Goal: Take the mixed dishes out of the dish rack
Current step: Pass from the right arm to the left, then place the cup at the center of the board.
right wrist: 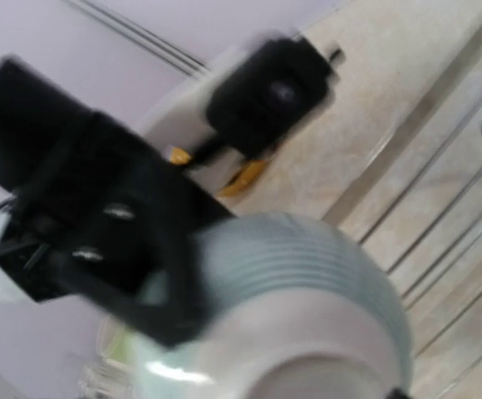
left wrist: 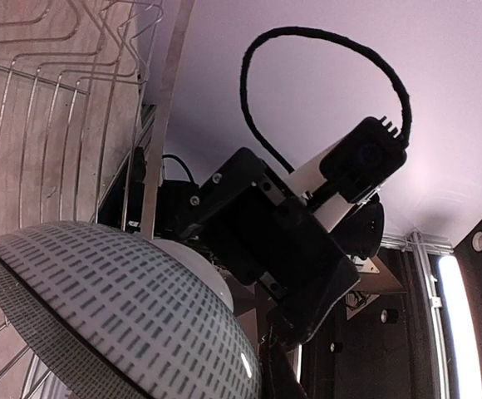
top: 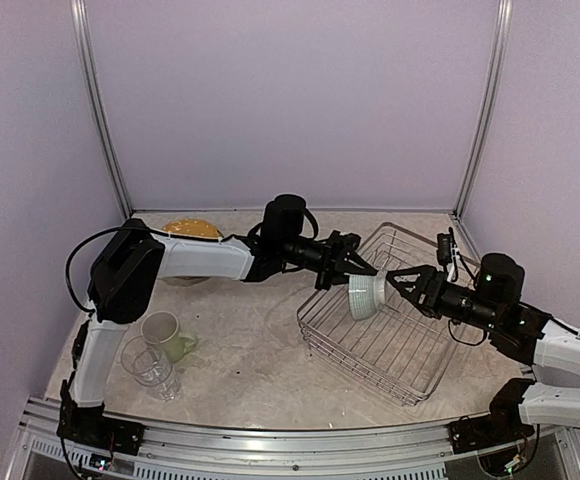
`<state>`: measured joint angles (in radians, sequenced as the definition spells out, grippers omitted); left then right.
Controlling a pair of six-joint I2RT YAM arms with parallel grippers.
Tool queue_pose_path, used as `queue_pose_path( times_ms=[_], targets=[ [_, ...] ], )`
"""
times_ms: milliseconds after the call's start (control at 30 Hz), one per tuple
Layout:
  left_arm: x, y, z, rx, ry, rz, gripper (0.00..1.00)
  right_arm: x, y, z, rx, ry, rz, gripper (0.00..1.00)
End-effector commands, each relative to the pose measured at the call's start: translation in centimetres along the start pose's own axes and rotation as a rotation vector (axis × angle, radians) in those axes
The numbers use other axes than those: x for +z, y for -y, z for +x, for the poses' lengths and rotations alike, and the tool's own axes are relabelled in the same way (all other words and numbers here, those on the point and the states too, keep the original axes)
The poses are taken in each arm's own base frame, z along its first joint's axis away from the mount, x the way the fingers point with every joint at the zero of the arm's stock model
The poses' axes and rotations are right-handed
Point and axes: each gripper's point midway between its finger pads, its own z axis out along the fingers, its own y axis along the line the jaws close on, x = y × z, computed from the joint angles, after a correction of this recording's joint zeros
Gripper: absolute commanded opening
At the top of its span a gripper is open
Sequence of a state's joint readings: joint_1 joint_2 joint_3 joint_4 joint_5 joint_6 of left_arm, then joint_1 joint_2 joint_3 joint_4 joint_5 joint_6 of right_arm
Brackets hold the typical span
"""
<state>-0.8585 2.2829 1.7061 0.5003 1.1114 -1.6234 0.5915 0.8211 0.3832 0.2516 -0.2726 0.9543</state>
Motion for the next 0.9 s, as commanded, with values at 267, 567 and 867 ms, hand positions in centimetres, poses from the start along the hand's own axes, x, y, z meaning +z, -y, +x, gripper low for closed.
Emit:
queue_pose_path(
  times_ms=[267, 567, 867],
  targets=[
    [-6.3, 4.9, 0.7, 0.166, 0.119, -0.120, 0.00, -0.8, -0.8, -1.7, -0.060, 0.056, 0.017, 0.87],
    [-12.5, 8.8, 2.5, 0.367, 0.311, -0.422, 0.00, -0.6, -0.4, -1.6, -0.054, 0.053, 0.028, 0.88],
    [-21.9, 4.1, 3.3, 0.331, 0.528, -0.911, 0.00, -0.1, 0.2, -1.4, -0.046, 0.046, 0.042, 0.88]
  ],
)
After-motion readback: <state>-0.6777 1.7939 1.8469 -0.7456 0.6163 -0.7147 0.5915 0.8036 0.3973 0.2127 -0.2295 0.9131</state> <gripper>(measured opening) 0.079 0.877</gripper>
